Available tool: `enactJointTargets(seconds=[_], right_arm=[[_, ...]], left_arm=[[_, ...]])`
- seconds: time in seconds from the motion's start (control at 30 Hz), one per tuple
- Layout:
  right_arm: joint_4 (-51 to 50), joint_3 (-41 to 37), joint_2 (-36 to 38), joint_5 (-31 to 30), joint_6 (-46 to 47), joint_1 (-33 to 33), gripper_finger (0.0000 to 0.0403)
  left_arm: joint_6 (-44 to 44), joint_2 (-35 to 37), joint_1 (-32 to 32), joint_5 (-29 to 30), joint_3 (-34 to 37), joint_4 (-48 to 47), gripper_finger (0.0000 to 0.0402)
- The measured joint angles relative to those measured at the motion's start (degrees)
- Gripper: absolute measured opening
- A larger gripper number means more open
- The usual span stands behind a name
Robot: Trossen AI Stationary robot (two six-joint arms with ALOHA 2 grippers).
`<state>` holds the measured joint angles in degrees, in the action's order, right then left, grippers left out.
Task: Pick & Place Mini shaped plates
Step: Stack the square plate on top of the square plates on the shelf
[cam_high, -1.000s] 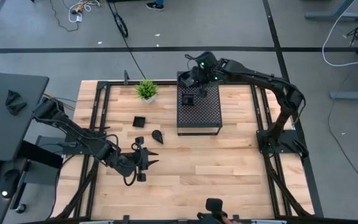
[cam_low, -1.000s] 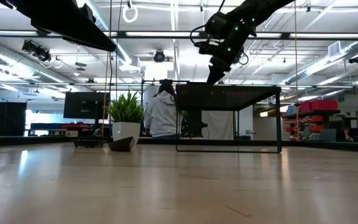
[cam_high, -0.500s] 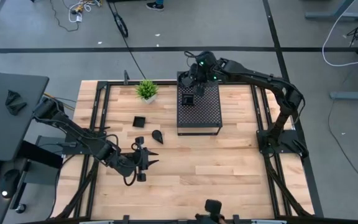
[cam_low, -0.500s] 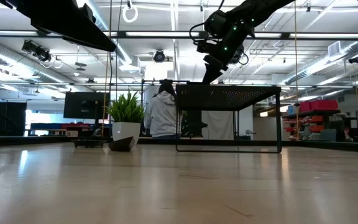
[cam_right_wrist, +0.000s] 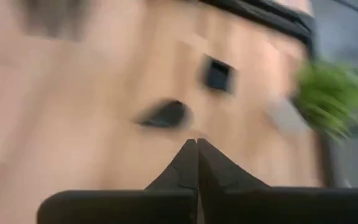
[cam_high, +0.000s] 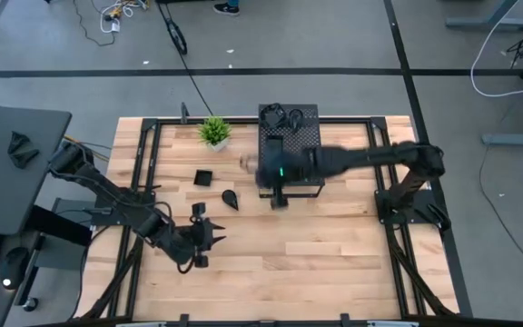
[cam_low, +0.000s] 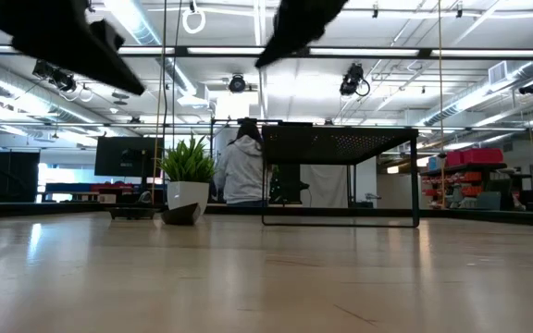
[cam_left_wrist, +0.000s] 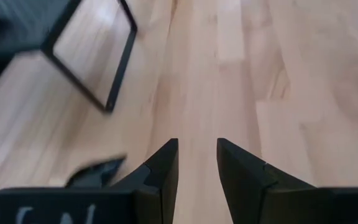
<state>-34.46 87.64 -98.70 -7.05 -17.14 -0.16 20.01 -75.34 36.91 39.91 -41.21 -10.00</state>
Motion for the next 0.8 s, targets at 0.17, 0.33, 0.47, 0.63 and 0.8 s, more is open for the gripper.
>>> enactJointTargets(seconds=[0.17, 0.33, 0.47, 0.63, 0.8], right_arm=[[4.0, 0.0, 0.0, -0.2, 5.2, 13.0, 0.0001], [10.8, -1.2, -1.5, -5.3, 12.0, 22.9, 0.0001], [24.2, -8.1, -2.4, -7.0, 17.5, 26.9, 0.0005], [44.7, -19.8, -3.5, -7.7, 23.0, 28.2, 0.0018], [56.7, -27.0, -5.4, -15.1, 29.2, 27.6, 0.0047]], left_arm=[[12.3, 0.0, 2.4, 1.5, 0.0, -10.9, 0.0115], [27.3, 0.0, 4.3, 3.0, 0.1, -24.3, 0.0115], [36.8, 0.0, 4.9, 3.0, 3.1, -29.7, 0.0115], [47.9, 0.0, 4.6, 5.2, 10.6, -27.8, 0.0115], [61.0, 0.0, 3.0, 10.1, 18.2, -19.6, 0.0115]])
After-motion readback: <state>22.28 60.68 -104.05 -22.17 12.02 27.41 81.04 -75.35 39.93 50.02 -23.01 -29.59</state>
